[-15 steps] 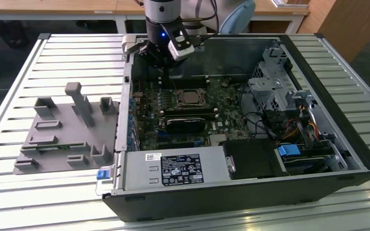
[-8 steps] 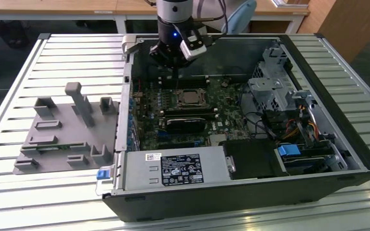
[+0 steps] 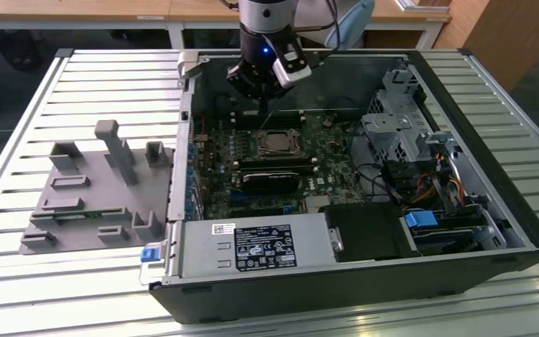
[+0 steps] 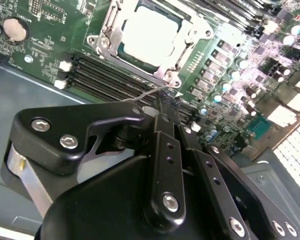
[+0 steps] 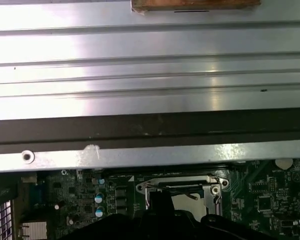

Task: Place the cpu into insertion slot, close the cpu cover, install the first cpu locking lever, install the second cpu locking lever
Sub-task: 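Install the first cpu locking lever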

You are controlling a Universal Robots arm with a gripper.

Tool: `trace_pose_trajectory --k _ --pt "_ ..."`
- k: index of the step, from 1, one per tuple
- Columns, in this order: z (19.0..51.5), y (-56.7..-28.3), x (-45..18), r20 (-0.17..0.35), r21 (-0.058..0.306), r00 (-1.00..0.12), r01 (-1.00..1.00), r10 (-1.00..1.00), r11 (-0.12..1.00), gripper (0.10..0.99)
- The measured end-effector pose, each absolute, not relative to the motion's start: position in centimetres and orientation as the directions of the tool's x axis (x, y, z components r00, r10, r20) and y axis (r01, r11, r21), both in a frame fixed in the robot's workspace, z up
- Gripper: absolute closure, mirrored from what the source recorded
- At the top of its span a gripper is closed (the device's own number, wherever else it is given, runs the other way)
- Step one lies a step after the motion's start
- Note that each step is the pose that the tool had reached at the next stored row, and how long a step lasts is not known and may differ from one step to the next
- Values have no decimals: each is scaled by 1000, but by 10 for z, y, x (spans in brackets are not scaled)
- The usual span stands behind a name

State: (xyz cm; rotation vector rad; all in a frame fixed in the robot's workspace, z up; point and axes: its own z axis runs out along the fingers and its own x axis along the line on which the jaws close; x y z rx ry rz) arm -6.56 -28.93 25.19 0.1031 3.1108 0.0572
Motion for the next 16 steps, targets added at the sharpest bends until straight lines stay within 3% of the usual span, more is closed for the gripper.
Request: trace_pose_trajectory --k 4,16 --pt "252 -290 -66 -24 96 -997 65 68 993 980" --pt "247 -292 -63 -25 98 -998 57 59 994 980"
